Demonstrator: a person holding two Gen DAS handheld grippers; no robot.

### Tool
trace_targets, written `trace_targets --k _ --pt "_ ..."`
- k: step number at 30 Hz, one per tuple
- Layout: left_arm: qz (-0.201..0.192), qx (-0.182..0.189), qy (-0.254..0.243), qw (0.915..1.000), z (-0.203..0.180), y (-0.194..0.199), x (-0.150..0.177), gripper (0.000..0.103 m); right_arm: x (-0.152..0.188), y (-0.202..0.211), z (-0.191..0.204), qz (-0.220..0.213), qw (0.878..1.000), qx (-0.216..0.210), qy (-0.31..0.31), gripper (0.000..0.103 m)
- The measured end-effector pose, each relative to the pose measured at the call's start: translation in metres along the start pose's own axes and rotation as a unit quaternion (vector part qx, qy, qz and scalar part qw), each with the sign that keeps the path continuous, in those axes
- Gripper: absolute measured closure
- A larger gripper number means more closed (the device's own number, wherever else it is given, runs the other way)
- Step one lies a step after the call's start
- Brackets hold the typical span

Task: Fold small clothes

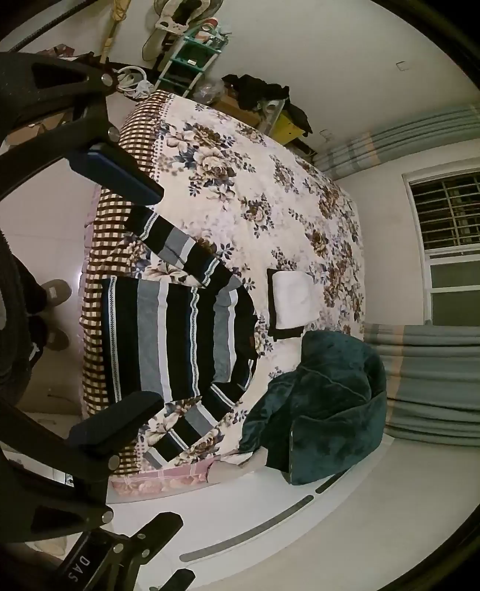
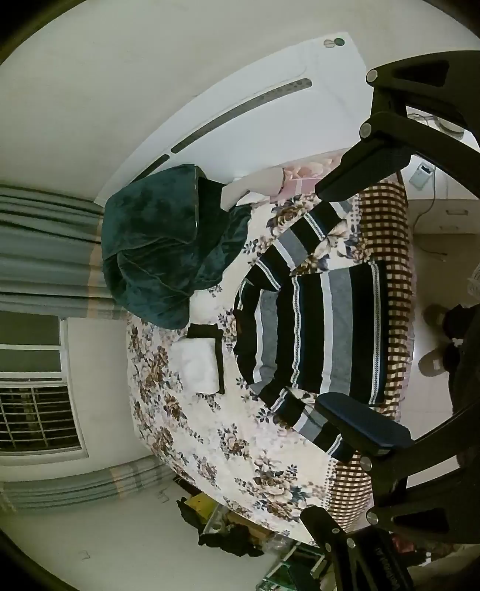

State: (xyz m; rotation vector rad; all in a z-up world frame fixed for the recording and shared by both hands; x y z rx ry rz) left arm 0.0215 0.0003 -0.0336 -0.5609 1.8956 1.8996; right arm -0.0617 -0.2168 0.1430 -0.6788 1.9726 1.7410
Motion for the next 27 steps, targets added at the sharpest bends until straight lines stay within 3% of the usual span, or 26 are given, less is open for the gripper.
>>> trace_targets --k 27 --pt "-0.008 -0.003 -0.003 1.0 -0.013 -0.001 -0.024 0.0 -0.01 -0.002 -0.002 -0.009 1.0 0.002 0.002 0.0"
Point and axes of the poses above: each gripper's, at about its wrist camera, not at the fingertips, and y roughly against the way its jaws point, z to its left, x to its underside, the point moved 4 cm from there along -y, roughly the way its jaws point, and after that the axes turned 3 degrees about y, right-handed, at the moved point
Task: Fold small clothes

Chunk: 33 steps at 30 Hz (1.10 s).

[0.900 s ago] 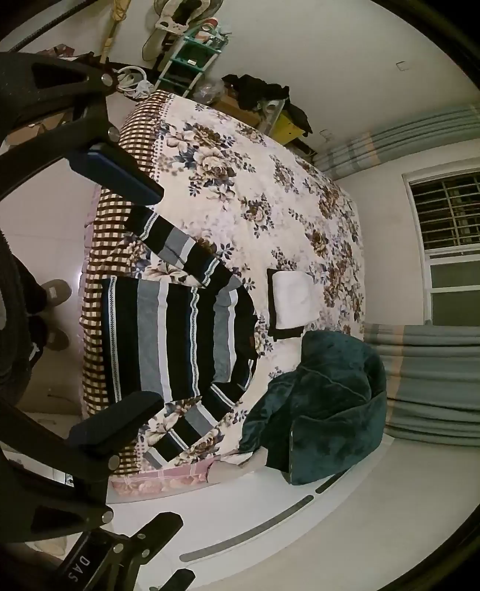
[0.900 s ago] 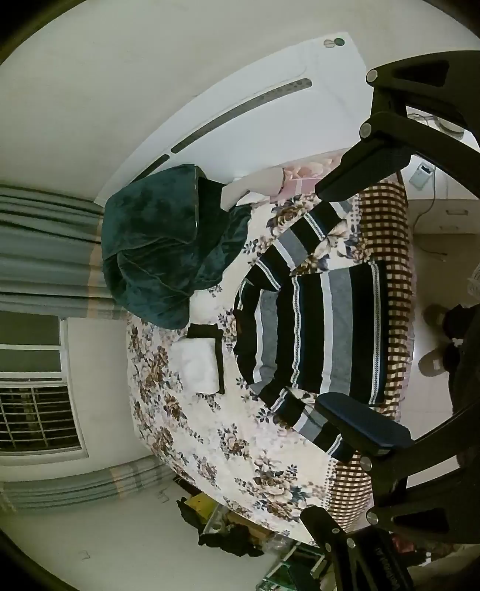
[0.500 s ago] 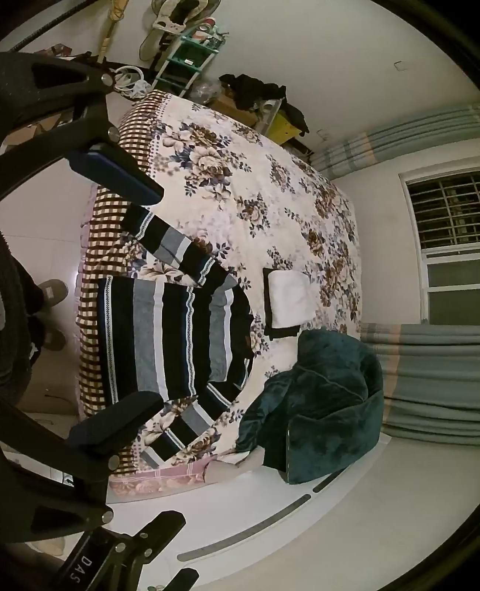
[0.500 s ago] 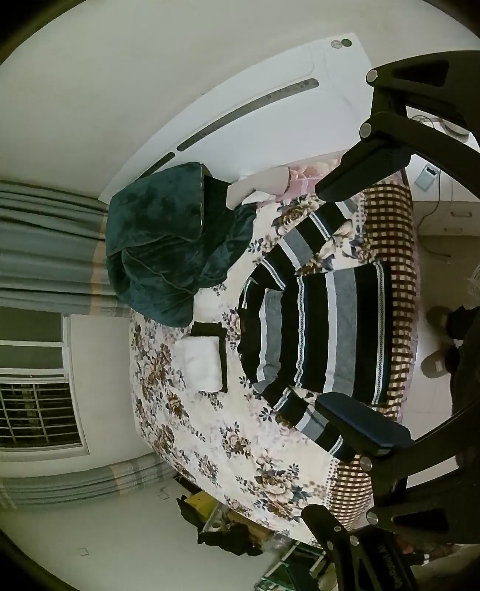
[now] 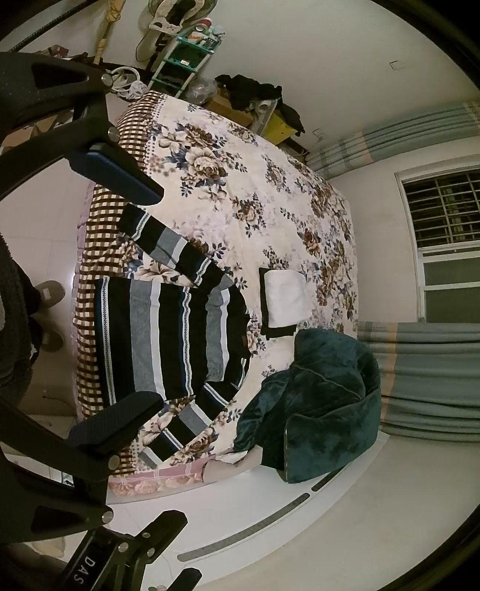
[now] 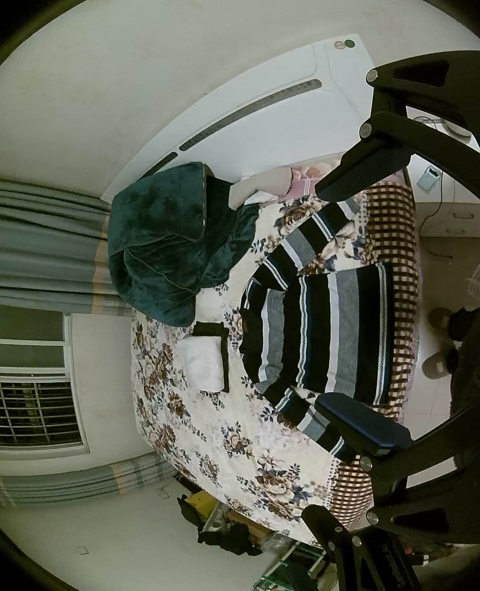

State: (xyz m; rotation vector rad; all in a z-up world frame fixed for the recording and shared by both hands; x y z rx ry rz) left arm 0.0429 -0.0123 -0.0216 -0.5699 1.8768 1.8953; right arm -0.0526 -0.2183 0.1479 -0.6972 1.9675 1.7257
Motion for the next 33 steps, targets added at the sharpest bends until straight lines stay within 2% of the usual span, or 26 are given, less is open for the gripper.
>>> trace_targets --k 10,13,27,33 --pt "-0.003 0.001 -0.001 1.0 0.001 0.002 0.002 0.0 -0.005 0.003 0.002 -0.002 1.0 0.0 0.0 0.0" --pt "-0.004 0.002 -0.001 1.0 -0.002 0.002 -0.012 0.0 -0.003 0.004 0.002 -0.003 1.0 0.0 0.0 0.0" --pt "-0.008 0.004 -0.001 1.0 -0.004 0.002 -0.022 0.0 -0.007 0.011 0.001 -0.006 1.0 0.0 0.001 0.0" --pt "-0.01 0.004 -0.002 0.9999 -0.003 0.004 -0.017 0.0 -0.008 0.013 0.001 -0.007 1.0 0.0 0.002 0.0"
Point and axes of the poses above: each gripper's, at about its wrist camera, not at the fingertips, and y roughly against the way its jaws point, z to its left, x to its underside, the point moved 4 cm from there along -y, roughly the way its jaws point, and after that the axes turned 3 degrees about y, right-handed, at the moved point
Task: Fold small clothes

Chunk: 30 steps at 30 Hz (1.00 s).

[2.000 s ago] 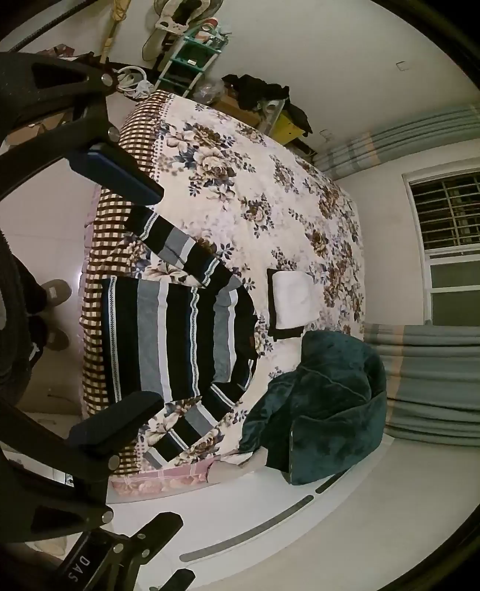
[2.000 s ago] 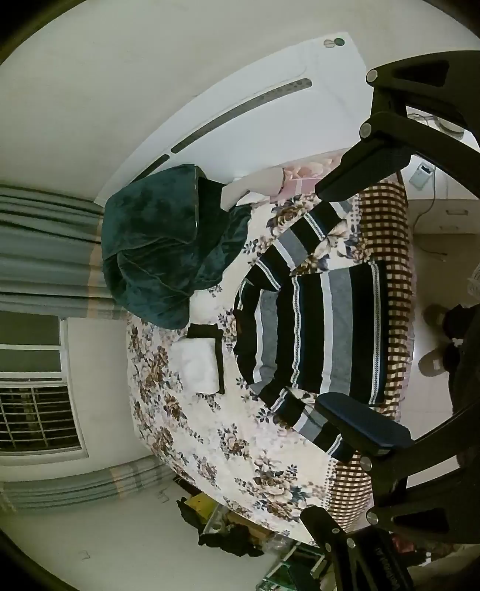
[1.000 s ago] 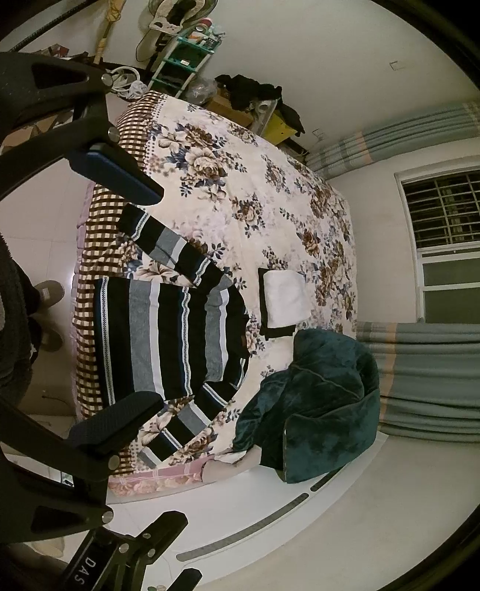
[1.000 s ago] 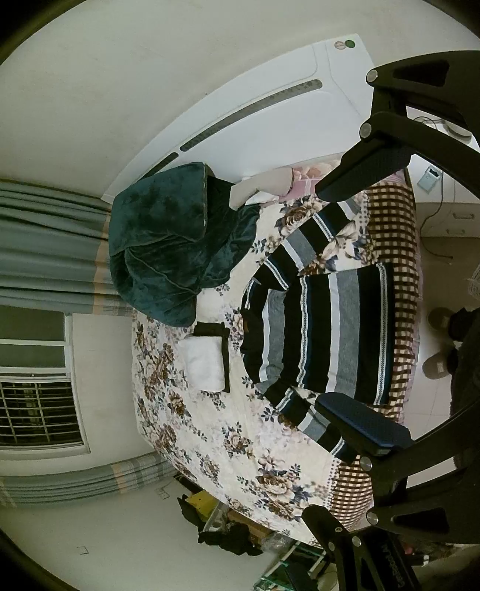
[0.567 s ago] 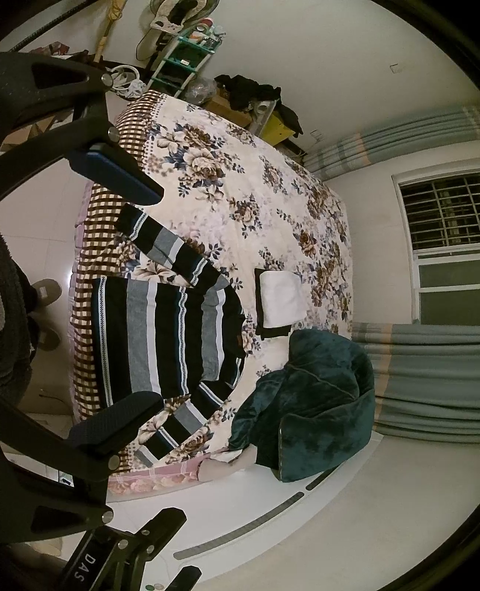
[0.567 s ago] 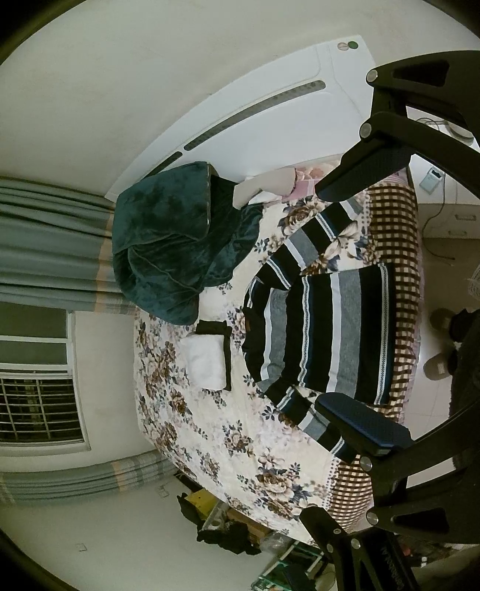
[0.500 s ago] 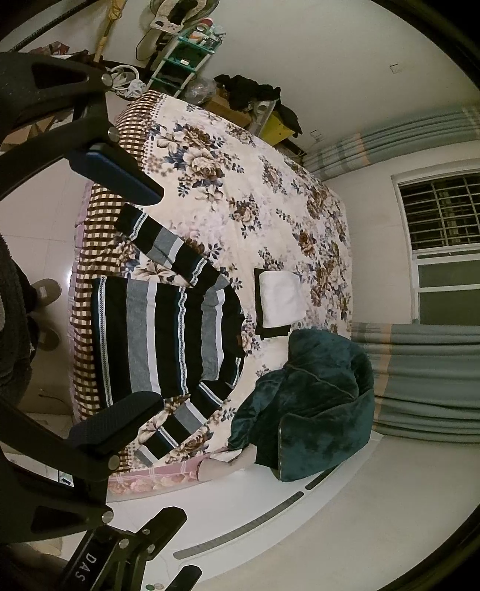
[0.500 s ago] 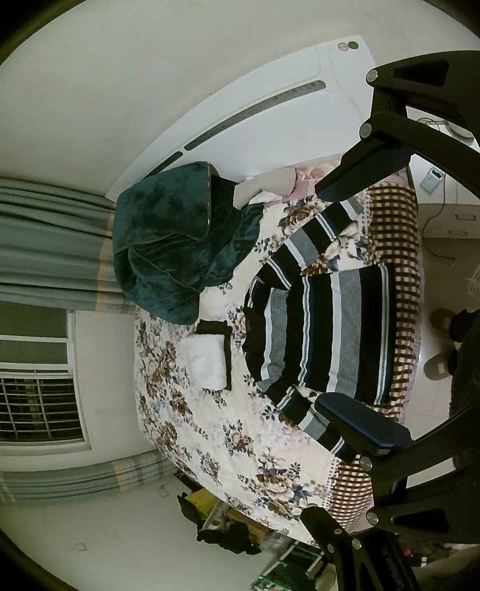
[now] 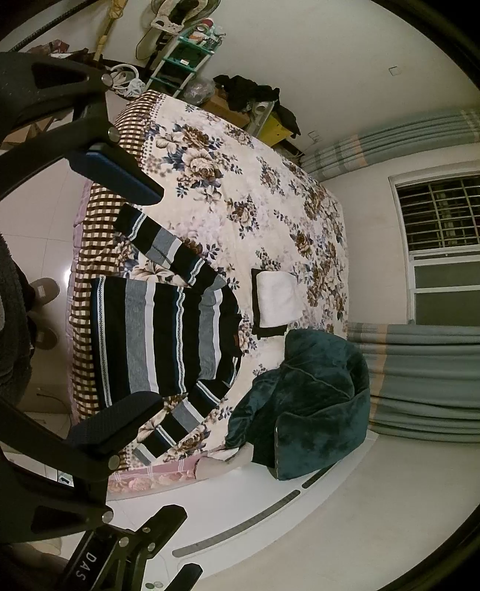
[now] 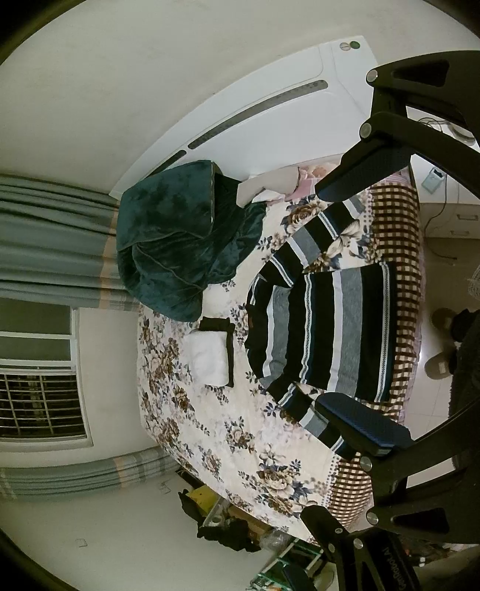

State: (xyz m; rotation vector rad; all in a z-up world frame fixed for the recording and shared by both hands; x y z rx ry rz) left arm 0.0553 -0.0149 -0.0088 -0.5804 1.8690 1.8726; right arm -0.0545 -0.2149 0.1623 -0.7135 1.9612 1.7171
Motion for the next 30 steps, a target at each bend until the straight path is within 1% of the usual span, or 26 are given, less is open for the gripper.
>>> trace_targets --k 8,22,26,30 --pt "-0.003 0.001 0.001 1.0 -0.001 0.0 -0.003 0.0 0.004 0.002 0.0 -0.002 1.0 0.0 0.0 0.0" --pt "-0.007 0.002 0.003 1.0 0.0 0.002 0.003 0.0 0.004 0.003 0.0 -0.005 1.0 0.001 0.0 0.0" --pt "-0.006 0.002 0.003 1.0 -0.003 0.002 -0.003 0.0 0.006 0.003 0.0 -0.005 1.0 0.0 0.0 0.0" --pt "-0.006 0.003 0.002 1.0 -0.005 0.001 -0.004 0.0 -0.005 0.009 0.002 -0.002 1.0 -0.003 -0.003 0.0"
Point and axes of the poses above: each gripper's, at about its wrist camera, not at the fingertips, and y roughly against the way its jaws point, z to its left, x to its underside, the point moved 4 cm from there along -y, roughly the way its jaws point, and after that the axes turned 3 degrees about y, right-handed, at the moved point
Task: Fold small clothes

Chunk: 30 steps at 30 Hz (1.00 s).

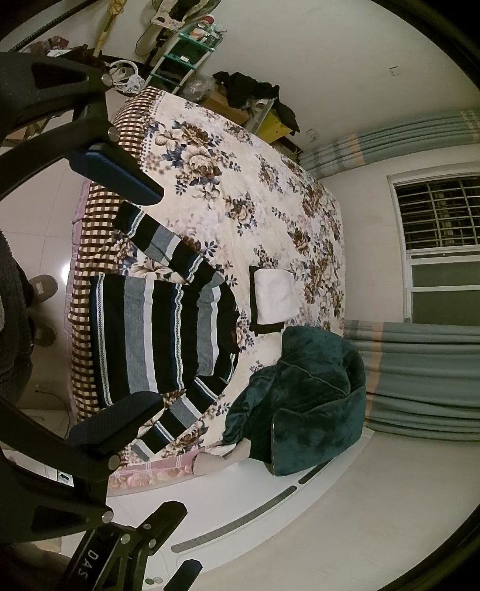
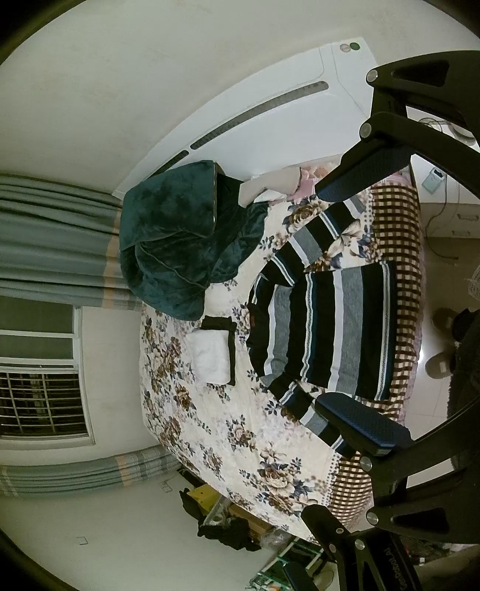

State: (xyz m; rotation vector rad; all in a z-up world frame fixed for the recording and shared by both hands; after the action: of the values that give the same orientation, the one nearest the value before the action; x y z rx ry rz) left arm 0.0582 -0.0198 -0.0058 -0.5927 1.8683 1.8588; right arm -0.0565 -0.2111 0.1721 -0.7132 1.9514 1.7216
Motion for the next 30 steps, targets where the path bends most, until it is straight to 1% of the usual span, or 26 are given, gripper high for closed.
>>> trace_targets --k 3,6,8,9,10,11,13,14,16,17,18,21,22,24,26,27,28,29,30 --pt "-0.004 0.001 0.003 1.0 0.001 0.002 0.006 0.0 -0.009 0.007 0.006 0.002 1.0 0.0 -0.004 0.0" --pt "-0.006 0.0 -0.004 1.0 -0.01 -0.01 -0.002 0.0 -0.017 -0.005 0.003 0.015 1.0 -0.003 -0.026 0.0" --pt "-0.002 0.006 -0.016 0.9999 -0.024 -0.026 -0.007 0.0 -0.018 -0.028 -0.002 0.027 0.998 0.0 -0.05 0.0" --pt "0.0 0.007 -0.022 0.9997 -0.028 -0.036 -0.007 0.0 -0.012 -0.044 -0.007 0.036 0.997 0.004 -0.065 0.0" --pt "0.002 0.004 -0.033 0.9995 -0.036 -0.055 -0.009 0.0 -0.011 -0.059 -0.016 0.046 0.995 0.01 -0.084 0.0" --pt "0.006 -0.001 -0.039 0.9992 -0.042 -0.068 -0.01 0.0 0.004 -0.082 -0.024 0.056 0.993 0.015 -0.105 0.0" --pt "0.016 -0.008 -0.053 0.9984 -0.049 -0.101 -0.01 0.0 0.018 -0.122 -0.051 0.077 0.984 0.027 -0.157 0.0" --pt "0.025 -0.014 -0.059 0.9978 -0.055 -0.122 -0.01 0.0 0.038 -0.145 -0.069 0.088 0.978 0.033 -0.185 0.0" --pt "0.04 -0.023 -0.068 0.9966 -0.07 -0.161 -0.009 0.0 0.061 -0.188 -0.106 0.108 0.963 0.045 -0.243 0.0" --pt "0.053 -0.032 -0.072 0.9955 -0.08 -0.186 -0.009 0.0 0.076 -0.211 -0.128 0.12 0.953 0.055 -0.272 0.0" --pt "0.065 -0.039 -0.075 0.9943 -0.082 -0.205 -0.008 0.0 0.092 -0.237 -0.151 0.13 0.943 0.065 -0.299 0.0" --pt "0.097 -0.064 -0.075 0.9904 -0.104 -0.276 -0.007 0.0 0.149 -0.307 -0.214 0.163 0.913 0.106 -0.359 0.0" --pt "0.104 -0.068 -0.071 0.9897 -0.101 -0.294 -0.001 0.0 0.167 -0.334 -0.235 0.177 0.901 0.116 -0.378 0.0" --pt "0.13 -0.091 -0.064 0.9852 -0.113 -0.344 0.002 0.0 0.206 -0.392 -0.277 0.199 0.88 0.125 -0.412 0.0" --pt "0.161 -0.102 -0.052 0.9804 -0.122 -0.386 0.009 0.0 0.244 -0.446 -0.318 0.218 0.86 0.128 -0.442 0.0" --pt "0.173 -0.107 -0.045 0.9782 -0.118 -0.399 0.015 0.0 0.262 -0.471 -0.333 0.228 0.851 0.13 -0.455 0.0" --pt "0.186 -0.111 -0.036 0.9755 -0.118 -0.42 0.02 0.0 0.282 -0.504 -0.35 0.241 0.838 0.129 -0.472 0.0" --pt "0.201 -0.115 -0.027 0.9724 -0.119 -0.443 0.025 0.0 0.297 -0.526 -0.361 0.25 0.83 0.129 -0.481 0.0" --pt "0.214 -0.119 -0.019 0.9694 -0.116 -0.463 0.034 0.0 0.315 -0.551 -0.371 0.262 0.819 0.132 -0.493 0.0"
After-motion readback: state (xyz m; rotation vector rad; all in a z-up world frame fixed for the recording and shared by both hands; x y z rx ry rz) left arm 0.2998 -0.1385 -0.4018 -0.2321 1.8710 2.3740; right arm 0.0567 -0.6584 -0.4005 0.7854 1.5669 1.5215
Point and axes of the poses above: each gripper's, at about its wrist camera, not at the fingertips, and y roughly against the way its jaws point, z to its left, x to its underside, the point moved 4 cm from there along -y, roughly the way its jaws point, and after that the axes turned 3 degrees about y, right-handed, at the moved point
